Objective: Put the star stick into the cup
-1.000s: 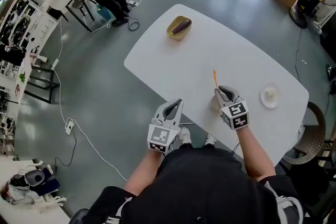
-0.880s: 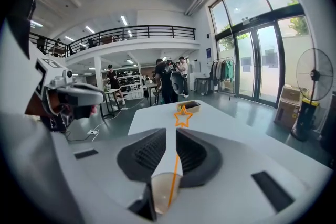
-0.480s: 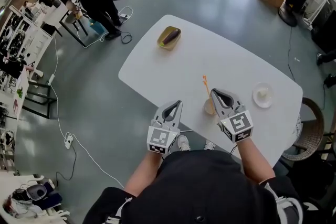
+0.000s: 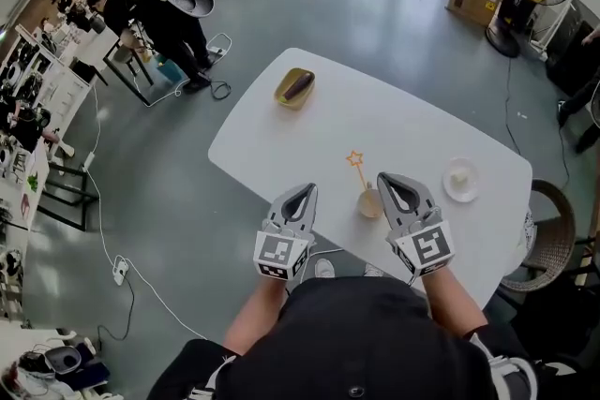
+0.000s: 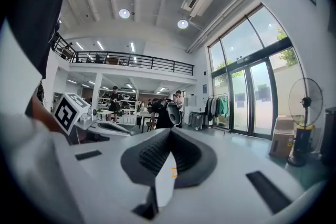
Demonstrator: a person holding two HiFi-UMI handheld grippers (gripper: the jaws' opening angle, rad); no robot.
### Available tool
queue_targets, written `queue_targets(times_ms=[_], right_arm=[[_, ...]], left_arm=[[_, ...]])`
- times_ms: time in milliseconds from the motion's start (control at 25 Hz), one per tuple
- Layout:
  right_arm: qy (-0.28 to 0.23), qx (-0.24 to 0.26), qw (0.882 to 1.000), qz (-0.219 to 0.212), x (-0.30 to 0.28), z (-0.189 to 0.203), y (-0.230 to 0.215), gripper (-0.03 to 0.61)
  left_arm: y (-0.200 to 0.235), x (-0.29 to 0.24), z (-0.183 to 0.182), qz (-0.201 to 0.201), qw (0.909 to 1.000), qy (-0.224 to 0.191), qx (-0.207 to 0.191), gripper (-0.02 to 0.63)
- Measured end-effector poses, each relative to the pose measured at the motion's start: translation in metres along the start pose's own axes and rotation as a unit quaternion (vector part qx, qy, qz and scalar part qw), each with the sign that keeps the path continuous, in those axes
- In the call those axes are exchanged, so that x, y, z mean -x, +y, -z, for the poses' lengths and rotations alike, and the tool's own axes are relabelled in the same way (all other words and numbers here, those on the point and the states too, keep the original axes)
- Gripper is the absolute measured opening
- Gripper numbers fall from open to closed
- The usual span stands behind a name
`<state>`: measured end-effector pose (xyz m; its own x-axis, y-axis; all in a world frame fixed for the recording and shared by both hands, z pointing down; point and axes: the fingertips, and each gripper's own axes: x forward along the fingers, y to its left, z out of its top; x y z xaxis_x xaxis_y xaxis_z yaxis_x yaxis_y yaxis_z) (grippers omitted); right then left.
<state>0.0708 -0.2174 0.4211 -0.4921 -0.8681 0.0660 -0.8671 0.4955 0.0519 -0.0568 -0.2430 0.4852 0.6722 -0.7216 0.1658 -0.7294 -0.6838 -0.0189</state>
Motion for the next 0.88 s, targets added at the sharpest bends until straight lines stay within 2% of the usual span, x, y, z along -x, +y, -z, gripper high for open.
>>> queue_targets(times_ms=[320, 880], right_arm=[[-0.011, 0.015, 1.0, 0.012, 0.0055, -0.0009, 0.0009, 0.003], [-0.019, 0.015, 1.0, 0.005, 0.0034, -0.0003, 0.0047, 0.003]], left_arm=[[-0.0045, 0.0019, -0.0012, 0.01, 0.9999, -0.005, 0.002, 0.011], [-0.0051, 0.0055, -0.0023, 0.005, 1.0, -0.004, -0.007, 0.011]])
